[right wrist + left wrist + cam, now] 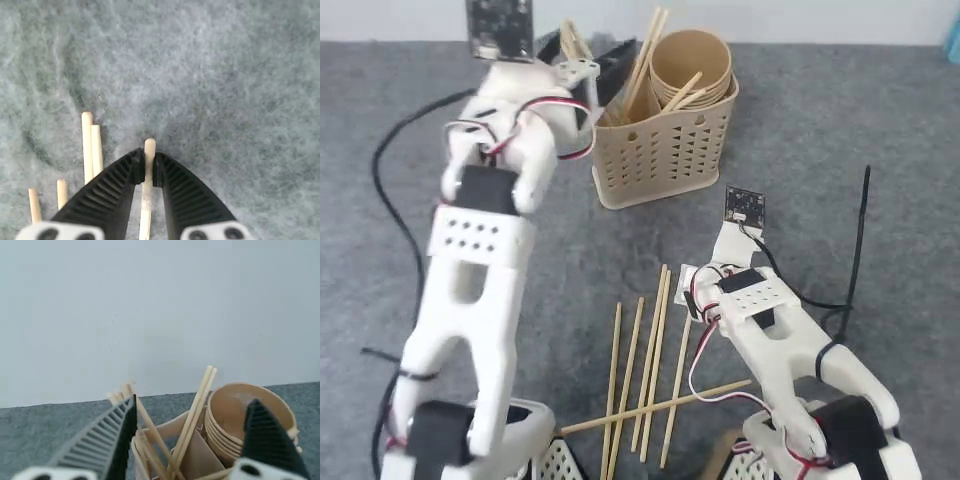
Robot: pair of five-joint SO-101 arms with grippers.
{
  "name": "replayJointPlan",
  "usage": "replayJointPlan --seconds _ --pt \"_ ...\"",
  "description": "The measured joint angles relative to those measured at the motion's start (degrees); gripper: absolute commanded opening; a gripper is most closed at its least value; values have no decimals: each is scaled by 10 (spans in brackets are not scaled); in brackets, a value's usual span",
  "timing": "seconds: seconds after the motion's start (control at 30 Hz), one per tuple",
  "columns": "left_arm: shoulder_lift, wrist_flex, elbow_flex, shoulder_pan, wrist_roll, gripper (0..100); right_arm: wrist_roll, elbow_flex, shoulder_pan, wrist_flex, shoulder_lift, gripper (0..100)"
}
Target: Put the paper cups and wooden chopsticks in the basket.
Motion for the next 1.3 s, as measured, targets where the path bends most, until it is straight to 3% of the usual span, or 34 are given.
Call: replayJointPlan --seconds 0.13,0.3,0.5,0.63,0.97,1.13,1.3 --pt "-60 146 -62 -25 0 371 0 0 0 0 0 8" --pt "-141 279 -92 -110 0 371 0 0 0 0 0 8" --pt "-191 385 33 -211 0 330 0 0 0 0 0 8" --pt "-191 338 200 -268 3 261 0 0 0 0 0 8" --pt "-191 37 531 -285 0 206 0 8 12 0 0 8" --pt "-150 3 542 -265 1 206 0 8 21 -5 -21 7" --pt "-19 2 464 -265 0 206 16 4 46 20 -122 7"
